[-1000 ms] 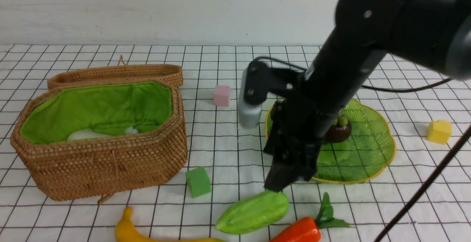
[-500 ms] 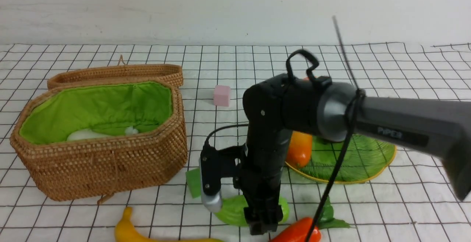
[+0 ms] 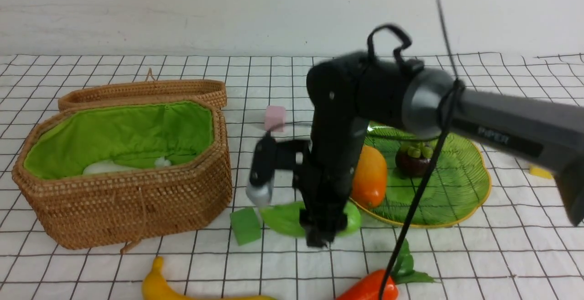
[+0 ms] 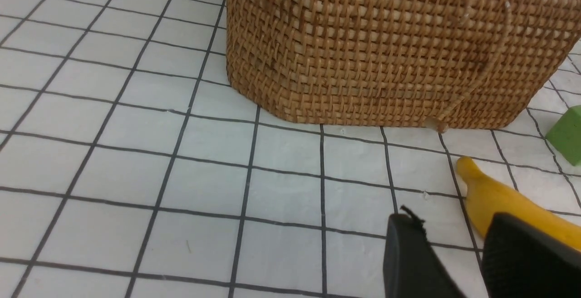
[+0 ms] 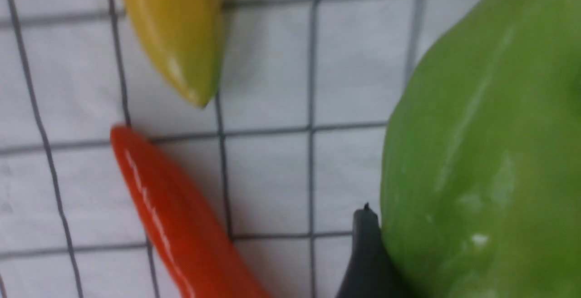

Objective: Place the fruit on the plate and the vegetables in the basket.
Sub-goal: Take a chayote with your right arm and place it on the basket on the left, then use the right arm to grab a carrot and put it into the left basket

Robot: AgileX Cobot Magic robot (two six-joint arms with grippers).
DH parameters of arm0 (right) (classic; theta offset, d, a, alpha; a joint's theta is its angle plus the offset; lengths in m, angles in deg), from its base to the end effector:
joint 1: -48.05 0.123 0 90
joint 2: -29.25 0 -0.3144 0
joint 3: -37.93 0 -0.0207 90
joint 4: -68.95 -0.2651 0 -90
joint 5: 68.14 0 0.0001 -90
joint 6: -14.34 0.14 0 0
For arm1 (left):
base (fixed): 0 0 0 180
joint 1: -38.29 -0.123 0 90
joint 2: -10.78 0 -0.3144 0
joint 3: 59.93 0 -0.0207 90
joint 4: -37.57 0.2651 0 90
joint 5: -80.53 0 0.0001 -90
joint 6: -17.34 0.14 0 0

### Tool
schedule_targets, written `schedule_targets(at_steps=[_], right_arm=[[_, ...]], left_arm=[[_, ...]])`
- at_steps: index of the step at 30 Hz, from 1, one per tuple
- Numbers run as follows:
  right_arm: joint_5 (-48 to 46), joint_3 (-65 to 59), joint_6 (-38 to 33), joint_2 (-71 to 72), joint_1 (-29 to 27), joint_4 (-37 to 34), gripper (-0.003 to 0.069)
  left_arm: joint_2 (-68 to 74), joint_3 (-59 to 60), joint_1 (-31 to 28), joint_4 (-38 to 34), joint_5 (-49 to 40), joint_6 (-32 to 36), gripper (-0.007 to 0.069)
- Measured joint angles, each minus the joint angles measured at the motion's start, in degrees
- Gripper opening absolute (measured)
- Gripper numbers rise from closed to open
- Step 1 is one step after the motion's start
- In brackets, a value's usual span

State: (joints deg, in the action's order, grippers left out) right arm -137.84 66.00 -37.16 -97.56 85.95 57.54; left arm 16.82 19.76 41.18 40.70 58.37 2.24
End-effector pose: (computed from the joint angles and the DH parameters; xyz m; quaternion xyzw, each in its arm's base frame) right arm 0.3643 0.3165 0.2203 -0.6786 0.7212 0.0837 0.1109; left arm 0.0834 -0.0013 0.1534 -0.0716 0.8051 -0.0691 0.5847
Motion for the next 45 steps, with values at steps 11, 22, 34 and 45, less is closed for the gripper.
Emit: schedule_targets(at_steps=[11, 22, 34, 45], right_arm=[[24.93, 16.8, -10.26, -0.96, 0.81, -42.24, 0.0459], [42.18, 16.62, -14.92, -13.93, 2.54, -49.5, 0.0459], [37.47, 16.58, -8.26, -11.62, 2.54, -41.12, 0.0674], [7.98, 12.63, -2.08, 6.38, -2.06, -21.85, 0.0549]], left_arm=[[0.0, 0.0, 0.0, 0.0, 0.0, 0.0, 0.0239], [0.0, 0.0, 0.0, 0.0, 0.0, 0.0, 0.0239], [0.0, 0.0, 0.0, 0.0, 0.0, 0.0, 0.0239], [0.0, 0.0, 0.0, 0.0, 0.0, 0.0, 0.0239]])
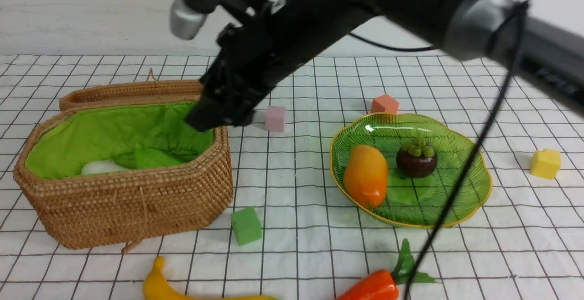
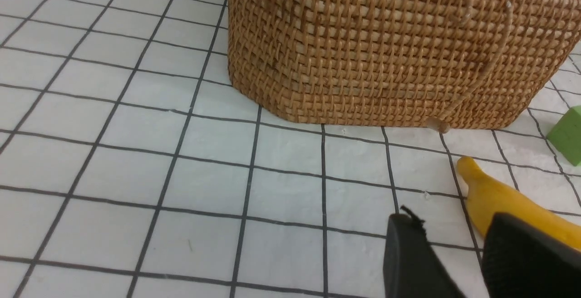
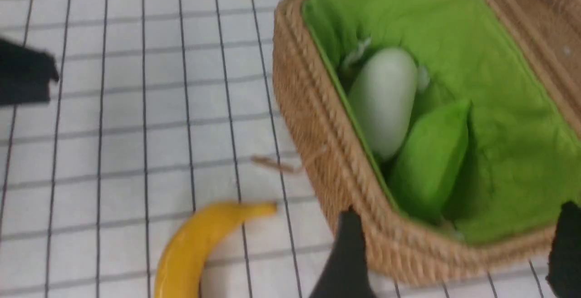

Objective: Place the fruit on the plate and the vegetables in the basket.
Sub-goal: Use the right arm to grab a carrot and put it into the left basket

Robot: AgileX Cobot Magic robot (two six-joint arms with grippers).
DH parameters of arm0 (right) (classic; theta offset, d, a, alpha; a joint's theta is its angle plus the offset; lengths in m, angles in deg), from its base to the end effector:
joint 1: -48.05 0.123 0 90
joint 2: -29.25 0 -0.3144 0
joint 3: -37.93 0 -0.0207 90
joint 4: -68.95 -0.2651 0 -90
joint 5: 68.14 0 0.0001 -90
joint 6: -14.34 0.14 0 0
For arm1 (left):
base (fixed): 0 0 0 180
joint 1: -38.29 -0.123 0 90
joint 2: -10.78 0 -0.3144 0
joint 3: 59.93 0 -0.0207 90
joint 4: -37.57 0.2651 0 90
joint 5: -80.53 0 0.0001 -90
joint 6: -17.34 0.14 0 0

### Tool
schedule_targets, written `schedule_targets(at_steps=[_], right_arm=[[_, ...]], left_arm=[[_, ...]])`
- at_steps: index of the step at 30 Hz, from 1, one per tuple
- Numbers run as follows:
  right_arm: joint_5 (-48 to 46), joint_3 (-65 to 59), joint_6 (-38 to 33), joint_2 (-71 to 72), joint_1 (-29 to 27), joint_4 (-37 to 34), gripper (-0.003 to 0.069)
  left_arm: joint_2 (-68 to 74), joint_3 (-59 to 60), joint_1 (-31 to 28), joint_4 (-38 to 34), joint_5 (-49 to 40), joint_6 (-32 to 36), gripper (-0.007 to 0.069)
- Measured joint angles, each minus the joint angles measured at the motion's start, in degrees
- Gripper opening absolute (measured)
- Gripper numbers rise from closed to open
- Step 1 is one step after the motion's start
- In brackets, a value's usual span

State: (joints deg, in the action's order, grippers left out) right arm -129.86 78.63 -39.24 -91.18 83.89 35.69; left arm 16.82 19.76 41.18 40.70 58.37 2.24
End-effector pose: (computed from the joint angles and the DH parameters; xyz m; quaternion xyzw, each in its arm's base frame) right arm 0.3657 0.3476 0.3721 -0.6045 0.6743 0.2305 0.3561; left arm 0.0834 -0.0013 0.1534 -0.0716 0.8051 -0.0691 0.5847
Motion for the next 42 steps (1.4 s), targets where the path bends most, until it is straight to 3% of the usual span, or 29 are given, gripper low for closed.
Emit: schedule_targets(at_steps=[7, 9, 14, 23, 24, 27, 32, 37, 42], right_arm=[[0.53, -25.22, -3.83, 17.25, -3.42, 10.52, 0.0524], [2.91, -37.06, -6.52, 20.86, -2.21, 14.31, 0.0524], [7.5, -51.43, -7.27, 19.52, 1.49, 20.39, 0.0524], [18.38, -55.94, -2.41, 10.26, 3.17, 29.74, 0.0505], [18.38, -55.94, -2.36, 9.98, 3.17, 29.83, 0.0501], [17.02, -55.86, -2.03, 9.09, 3.17, 30.04, 0.0389], [10.92, -51.59, -1.86, 10.0, 3.17, 29.85, 0.0396], [10.42, -38.38, -1.86, 13.13, 3.17, 19.9, 0.0396], [20.74, -21.78, -5.49, 10.35, 3.9, -7.33, 0.0396]], left_arm=[[0.0, 0.0, 0.0, 0.0, 0.0, 0.0, 0.0239], [0.0, 0.0, 0.0, 0.0, 0.0, 0.0, 0.0239], [0.0, 0.0, 0.0, 0.0, 0.0, 0.0, 0.0239], [0.0, 0.0, 0.0, 0.0, 0.0, 0.0, 0.0239], [0.0, 0.0, 0.0, 0.0, 0.0, 0.0, 0.0239], [0.0, 0.0, 0.0, 0.0, 0.0, 0.0, 0.0239], [0.0, 0.0, 0.0, 0.0, 0.0, 0.0, 0.0239], [0.0, 0.0, 0.0, 0.0, 0.0, 0.0, 0.0239], [0.0, 0.0, 0.0, 0.0, 0.0, 0.0, 0.0239]])
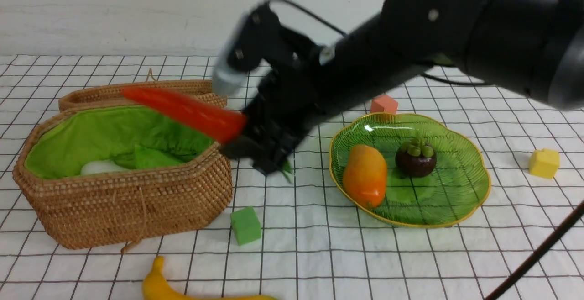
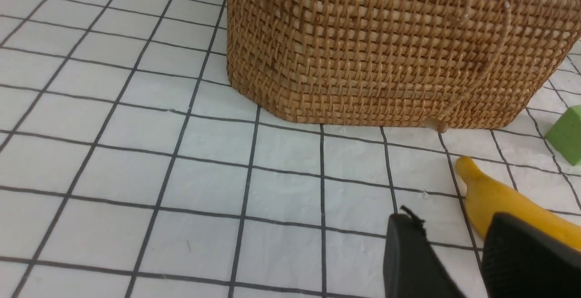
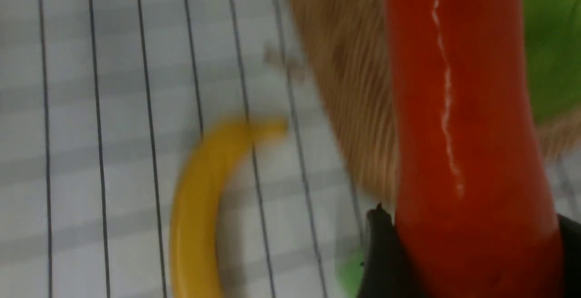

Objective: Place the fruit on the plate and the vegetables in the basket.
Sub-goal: Use the right arm to grab a carrot and put it into the left basket, then use the left arm to grab a banana and put it into the right plate

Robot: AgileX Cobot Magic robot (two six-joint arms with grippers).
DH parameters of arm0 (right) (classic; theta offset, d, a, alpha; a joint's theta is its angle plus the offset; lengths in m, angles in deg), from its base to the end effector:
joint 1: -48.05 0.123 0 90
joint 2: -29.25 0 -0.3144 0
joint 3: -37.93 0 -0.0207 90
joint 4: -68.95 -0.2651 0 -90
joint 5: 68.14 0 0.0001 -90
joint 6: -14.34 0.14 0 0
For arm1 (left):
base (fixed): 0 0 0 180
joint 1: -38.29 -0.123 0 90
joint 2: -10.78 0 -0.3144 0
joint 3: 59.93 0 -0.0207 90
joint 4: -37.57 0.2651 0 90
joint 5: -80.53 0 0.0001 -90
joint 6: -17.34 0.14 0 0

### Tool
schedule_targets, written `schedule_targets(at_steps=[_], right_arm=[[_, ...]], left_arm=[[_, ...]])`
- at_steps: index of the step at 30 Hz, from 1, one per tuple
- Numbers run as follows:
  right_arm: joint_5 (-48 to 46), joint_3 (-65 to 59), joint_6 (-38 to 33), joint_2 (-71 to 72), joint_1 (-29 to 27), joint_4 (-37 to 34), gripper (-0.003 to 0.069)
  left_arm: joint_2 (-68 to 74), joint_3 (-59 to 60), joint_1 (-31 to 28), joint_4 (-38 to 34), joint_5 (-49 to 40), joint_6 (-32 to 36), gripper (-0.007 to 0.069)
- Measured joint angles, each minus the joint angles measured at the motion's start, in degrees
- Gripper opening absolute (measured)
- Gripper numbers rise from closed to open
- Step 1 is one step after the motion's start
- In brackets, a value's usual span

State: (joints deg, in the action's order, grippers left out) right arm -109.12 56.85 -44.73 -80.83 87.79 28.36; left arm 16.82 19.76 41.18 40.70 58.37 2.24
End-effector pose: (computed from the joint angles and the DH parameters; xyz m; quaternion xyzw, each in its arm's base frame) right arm 0.3290 0.3513 0.3617 -0.5553 0.6695 0.2458 0.4278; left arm 0.0834 -0.0013 0.1534 -0.0716 0.8051 -0.0691 0.5847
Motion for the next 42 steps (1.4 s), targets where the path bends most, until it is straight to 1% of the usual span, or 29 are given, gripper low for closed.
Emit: schedule_targets(at_steps=[2, 3, 4, 7, 9, 12, 16, 18, 20, 21, 22, 23, 24, 25, 26, 27, 28, 29, 30, 32, 33, 34, 35, 36, 37, 39, 40, 41, 42], right_arm=[[4.61, 5.38, -3.49, -3.14, 0.7, -9.65, 0.0396], [7.99, 7.74, -6.35, -5.77, 1.25, -16.0, 0.0396], [9.79, 9.45, -8.45, -7.2, 1.67, -19.05, 0.0396], [18.95, 14.25, -16.59, -14.44, 3.29, -32.21, 0.0396], [23.66, 16.47, -21.81, -19.85, 4.09, -38.68, 0.0396], [26.06, 17.51, -26.74, -24.89, 4.62, -43.14, 0.0396], [26.88, 17.64, -28.16, -27.6, 4.67, -44.19, 0.0402], [27.0, 17.72, -28.44, -27.55, 4.67, -44.64, 0.0454], [27.0, 17.77, -28.57, -26.85, 4.67, -44.71, 0.0554], [27.0, 17.77, -28.57, -26.51, 4.67, -44.49, 0.0586], [26.69, 17.83, -28.57, -25.67, 4.67, -43.41, 0.0639], [26.56, 17.83, -28.57, -25.54, 4.67, -43.14, 0.0639], [24.47, 17.83, -28.52, -23.95, 4.55, -40.12, 0.0671], [23.05, 17.83, -28.14, -22.63, 4.3, -38.32, 0.0674], [20.72, 17.83, -27.13, -21.1, 3.97, -35.78, 0.0673], [20.21, 17.83, -26.58, -20.76, 3.83, -35.23, 0.0672], [15.79, 17.83, -24.23, -18.2, 3.17, -31.11, 0.0661], [14.23, 17.83, -23.32, -17.42, 2.89, -29.87, 0.0654], [5.76, 17.83, -18.65, -14.02, 1.52, -24.49, 0.0609], [-5.83, 18.09, -13.55, -9.6, -0.23, -16.64, 0.0519], [-11.95, 18.26, -11.12, -7.44, -1.12, -12.01, 0.046], [-15.5, 18.41, -9.46, -5.75, -1.66, -7.89, 0.042], [-21.88, 18.4, -5.29, -3.35, -2.72, -1.07, 0.0333], [-26.01, 18.4, -0.76, -1.53, -3.69, 5.1, 0.0257], [-28.54, 18.4, 4.51, 0.12, -4.9, 11.51, 0.0179], [-30.36, 18.4, 15.03, 2.77, -7.94, 22.73, 0.0055], [-30.44, 18.4, 16.26, 3.07, -8.35, 23.9, 0.0046], [-30.58, 18.34, 22.35, 4.63, -10.62, 28.99, 0.0011], [-30.53, 17.62, 32.19, 7.55, -15.51, 34.08, -0.0008]], left_arm=[[0.0, 0.0, 0.0, 0.0, 0.0, 0.0, 0.0239], [0.0, 0.0, 0.0, 0.0, 0.0, 0.0, 0.0239], [0.0, 0.0, 0.0, 0.0, 0.0, 0.0, 0.0239], [0.0, 0.0, 0.0, 0.0, 0.0, 0.0, 0.0239], [0.0, 0.0, 0.0, 0.0, 0.0, 0.0, 0.0239], [0.0, 0.0, 0.0, 0.0, 0.0, 0.0, 0.0239], [0.0, 0.0, 0.0, 0.0, 0.0, 0.0, 0.0239], [0.0, 0.0, 0.0, 0.0, 0.0, 0.0, 0.0239], [0.0, 0.0, 0.0, 0.0, 0.0, 0.0, 0.0239], [0.0, 0.0, 0.0, 0.0, 0.0, 0.0, 0.0239], [0.0, 0.0, 0.0, 0.0, 0.0, 0.0, 0.0239], [0.0, 0.0, 0.0, 0.0, 0.0, 0.0, 0.0239], [0.0, 0.0, 0.0, 0.0, 0.0, 0.0, 0.0239], [0.0, 0.0, 0.0, 0.0, 0.0, 0.0, 0.0239], [0.0, 0.0, 0.0, 0.0, 0.0, 0.0, 0.0239], [0.0, 0.0, 0.0, 0.0, 0.0, 0.0, 0.0239], [0.0, 0.0, 0.0, -0.05, 0.0, 0.0, 0.0239], [0.0, 0.0, 0.0, -0.05, 0.0, 0.0, 0.0239], [0.0, 0.0, 0.0, -0.05, 0.0, 0.0, 0.0239], [0.0, 0.0, 0.0, -0.05, 0.0, 0.0, 0.0239], [0.0, 0.0, 0.0, -0.05, 0.0, 0.0, 0.0239], [0.0, 0.0, 0.0, 0.0, 0.0, 0.0, 0.0239], [0.0, 0.0, 0.0, -0.01, 0.0, 0.0, 0.0239], [0.0, 0.0, 0.0, -0.01, 0.0, 0.0, 0.0239], [0.0, 0.0, 0.0, -0.01, 0.0, 0.0, 0.0239], [0.0, 0.0, 0.0, -0.01, 0.0, 0.0, 0.0239], [0.0, 0.0, 0.0, -0.01, 0.0, 0.0, 0.0239], [0.0, 0.0, 0.0, -0.01, 0.0, 0.0, 0.0239], [0.0, 0.0, 0.0, -0.01, 0.0, 0.0, 0.0239]])
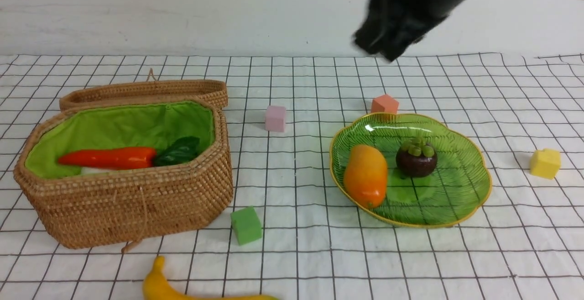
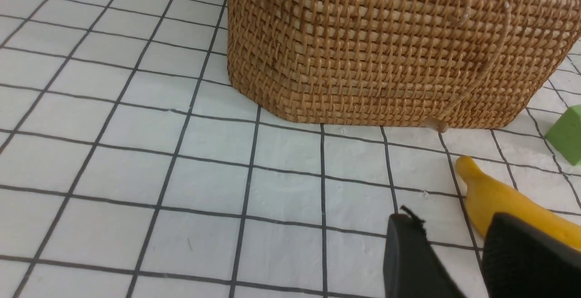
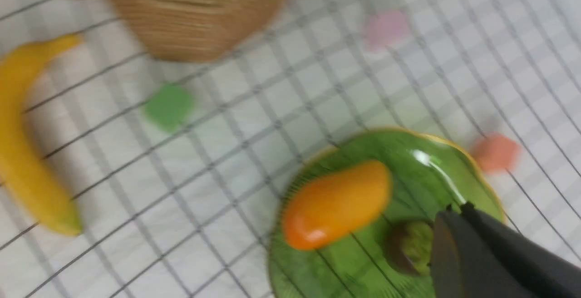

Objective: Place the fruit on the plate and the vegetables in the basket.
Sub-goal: Use the left arm to grab a banana and put it into the right plate

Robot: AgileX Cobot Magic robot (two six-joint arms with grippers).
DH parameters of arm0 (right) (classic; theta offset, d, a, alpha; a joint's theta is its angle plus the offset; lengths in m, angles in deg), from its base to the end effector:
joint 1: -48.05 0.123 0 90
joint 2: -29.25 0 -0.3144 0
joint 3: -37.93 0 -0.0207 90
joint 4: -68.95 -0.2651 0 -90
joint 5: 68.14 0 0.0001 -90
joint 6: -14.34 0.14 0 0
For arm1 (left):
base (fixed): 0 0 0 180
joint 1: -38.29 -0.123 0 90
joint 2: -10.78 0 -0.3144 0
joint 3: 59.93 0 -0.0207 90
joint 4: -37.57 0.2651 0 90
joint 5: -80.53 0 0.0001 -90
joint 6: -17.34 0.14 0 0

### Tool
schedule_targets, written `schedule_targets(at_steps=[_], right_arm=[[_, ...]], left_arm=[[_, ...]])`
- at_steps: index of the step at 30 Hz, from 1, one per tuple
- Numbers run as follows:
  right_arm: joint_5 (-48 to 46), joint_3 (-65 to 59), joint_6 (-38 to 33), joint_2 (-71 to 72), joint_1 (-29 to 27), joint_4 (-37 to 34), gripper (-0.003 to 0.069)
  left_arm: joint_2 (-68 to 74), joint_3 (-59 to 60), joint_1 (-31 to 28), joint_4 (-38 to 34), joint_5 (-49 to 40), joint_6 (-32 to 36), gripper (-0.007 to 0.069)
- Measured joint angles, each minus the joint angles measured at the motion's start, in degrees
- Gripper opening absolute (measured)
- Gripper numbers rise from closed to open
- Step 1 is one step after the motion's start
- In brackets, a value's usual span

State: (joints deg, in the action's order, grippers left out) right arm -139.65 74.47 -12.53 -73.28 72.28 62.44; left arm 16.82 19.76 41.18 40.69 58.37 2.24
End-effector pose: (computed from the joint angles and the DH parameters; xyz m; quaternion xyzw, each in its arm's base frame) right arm 0.3550 0.1763 0.4542 -0.4038 0.8383 0.0484 0.3631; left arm 0.0834 -0.0013 0.1534 -0.0717 0.8051 -0.0691 0.5847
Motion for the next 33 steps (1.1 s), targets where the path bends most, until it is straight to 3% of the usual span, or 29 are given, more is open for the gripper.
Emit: schedule_targets(at_steps=[3, 7, 9, 11, 16, 17, 21, 33], right_arm=[[0.06, -4.35, 10.09, 8.19, -8.24, 1.08, -0.0008], [1.44, -15.83, 14.86, 19.29, -15.43, -2.43, -0.0008], [7.77, -29.19, 16.07, 29.64, -18.02, -5.69, -0.0008], [12.01, -36.06, 16.2, 34.29, -18.35, -6.51, -0.0008], [34.91, -69.34, 16.45, 54.67, -18.64, -7.3, -0.0006], [35.8, -69.34, 16.45, 54.67, -18.64, -7.3, -0.0006], [51.41, -88.64, 16.45, 67.03, -18.71, -7.43, -0.0004], [53.76, -102.89, 16.45, 71.67, -18.71, -7.43, 0.0004]], left_arm=[[0.0, 0.0, 0.0, 0.0, 0.0, 0.0, 0.0239], [0.0, 0.0, 0.0, 0.0, 0.0, 0.0, 0.0239], [0.0, 0.0, 0.0, 0.0, 0.0, 0.0, 0.0239], [0.0, 0.0, 0.0, 0.0, 0.0, 0.0, 0.0239], [0.0, 0.0, 0.0, 0.0, 0.0, 0.0, 0.0239], [0.0, 0.0, 0.0, 0.0, 0.0, 0.0, 0.0239], [0.0, 0.0, 0.0, 0.0, 0.0, 0.0, 0.0239], [0.0, 0.0, 0.0, 0.0, 0.0, 0.0, 0.0239]])
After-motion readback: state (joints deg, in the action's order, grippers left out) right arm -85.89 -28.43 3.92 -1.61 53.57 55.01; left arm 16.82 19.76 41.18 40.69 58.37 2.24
